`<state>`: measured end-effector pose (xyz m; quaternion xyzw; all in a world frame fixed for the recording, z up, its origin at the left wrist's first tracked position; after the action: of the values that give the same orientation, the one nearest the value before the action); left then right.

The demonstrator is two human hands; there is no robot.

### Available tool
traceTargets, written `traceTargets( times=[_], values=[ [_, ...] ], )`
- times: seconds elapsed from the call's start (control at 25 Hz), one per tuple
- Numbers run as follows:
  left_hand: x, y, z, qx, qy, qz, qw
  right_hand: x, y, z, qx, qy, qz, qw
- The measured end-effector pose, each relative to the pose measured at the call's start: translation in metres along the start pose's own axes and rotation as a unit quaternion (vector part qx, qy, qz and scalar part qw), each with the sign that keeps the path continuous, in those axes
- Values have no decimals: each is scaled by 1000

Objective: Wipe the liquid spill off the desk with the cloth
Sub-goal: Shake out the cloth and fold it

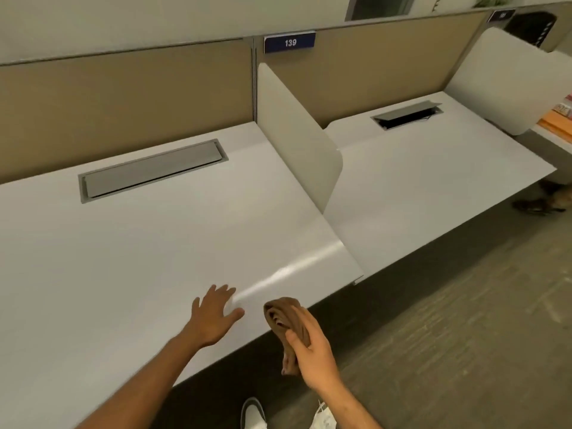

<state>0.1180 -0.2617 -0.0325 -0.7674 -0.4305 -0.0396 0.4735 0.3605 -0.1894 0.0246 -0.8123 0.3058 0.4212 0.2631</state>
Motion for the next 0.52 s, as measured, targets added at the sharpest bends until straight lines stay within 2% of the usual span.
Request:
traceTargets(
  times=[0.12,0.28,0.52],
  values=[
    [63,-19,-48,-14,47,-169,984,-49,-17,-14,-3,-33,-3,999],
    [121,-34,-104,-37,98,-347,932,-88,-25,-34,-25,-64,-33,997],
    [152,-45,-123,76,110,-326,936,-112,-55,-45,-71,-109,-42,991]
  ],
)
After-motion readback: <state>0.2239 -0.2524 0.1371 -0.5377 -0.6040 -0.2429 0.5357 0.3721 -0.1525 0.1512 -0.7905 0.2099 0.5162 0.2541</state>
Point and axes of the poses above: each hand's wrist, its own z-axis towards the middle knuckle, its own y-axis out of the palm, x = y × z, the point moved 5 cm from there along z, towards the middle knuckle, and after that the axes turned 3 degrees about -x, right-handed, at the moved point
